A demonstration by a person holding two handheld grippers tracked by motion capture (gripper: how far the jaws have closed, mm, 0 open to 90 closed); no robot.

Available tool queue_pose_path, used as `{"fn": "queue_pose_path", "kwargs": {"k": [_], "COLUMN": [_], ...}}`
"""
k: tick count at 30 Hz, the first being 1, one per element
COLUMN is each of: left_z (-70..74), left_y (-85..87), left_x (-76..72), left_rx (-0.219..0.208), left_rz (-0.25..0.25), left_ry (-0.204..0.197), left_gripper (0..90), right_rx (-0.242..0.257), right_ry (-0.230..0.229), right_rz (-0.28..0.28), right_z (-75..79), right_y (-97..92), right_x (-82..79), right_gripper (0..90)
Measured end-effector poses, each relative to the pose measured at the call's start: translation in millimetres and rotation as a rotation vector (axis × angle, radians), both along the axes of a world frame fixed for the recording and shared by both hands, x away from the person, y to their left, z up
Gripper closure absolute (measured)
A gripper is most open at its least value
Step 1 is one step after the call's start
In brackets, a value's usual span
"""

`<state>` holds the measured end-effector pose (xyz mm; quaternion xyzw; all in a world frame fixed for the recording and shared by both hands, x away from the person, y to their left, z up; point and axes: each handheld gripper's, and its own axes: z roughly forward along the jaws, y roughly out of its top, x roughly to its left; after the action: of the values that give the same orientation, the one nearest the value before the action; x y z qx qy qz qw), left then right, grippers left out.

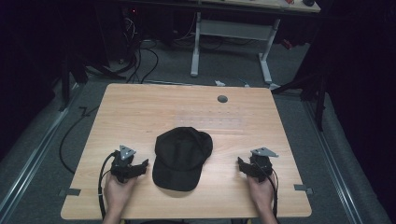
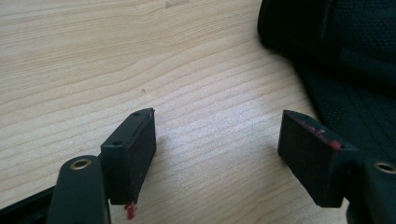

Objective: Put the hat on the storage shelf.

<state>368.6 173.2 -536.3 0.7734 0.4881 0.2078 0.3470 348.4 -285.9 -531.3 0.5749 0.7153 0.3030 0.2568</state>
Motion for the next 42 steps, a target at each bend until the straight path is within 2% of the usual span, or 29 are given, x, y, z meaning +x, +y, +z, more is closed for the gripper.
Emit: {"fn": "queue_pose_path", "kwargs": {"k": [19,23,27,36,42], "left_z": [0.0,0.0,0.1,0.1,0.0], "left_y": [-0.1,-0.2,-0.2,-0.3,-0.3], "left_x": [0.0,0.0,0.0,-0.1,-0.1], "left_rx": [0.000,0.000,0.000,0.000,0.000], "left_rz": [0.001,0.001,0.002,0.001,0.000], "left_ry": [0.000,0.000,0.000,0.000,0.001], "left_gripper": [28.3,28.3,28.3,28.1,28.0], "right_rx": [-0.002,-0.002,-0.003,0.023,0.055], "right_ry": [0.004,0.009,0.011,0.010,-0.008], "right_rz": [0.013,0.033,0.042,0.036,0.064], "right_z": [0.2,-0.1,0.1,1.4,7.7], "right_y": [0.6,1.5,1.6,0.6,0.4], "right_x": [0.2,0.1,-0.2,-1.9,-7.5], "right_gripper": [34.2,29.4,29.1,36.7,39.3]}}
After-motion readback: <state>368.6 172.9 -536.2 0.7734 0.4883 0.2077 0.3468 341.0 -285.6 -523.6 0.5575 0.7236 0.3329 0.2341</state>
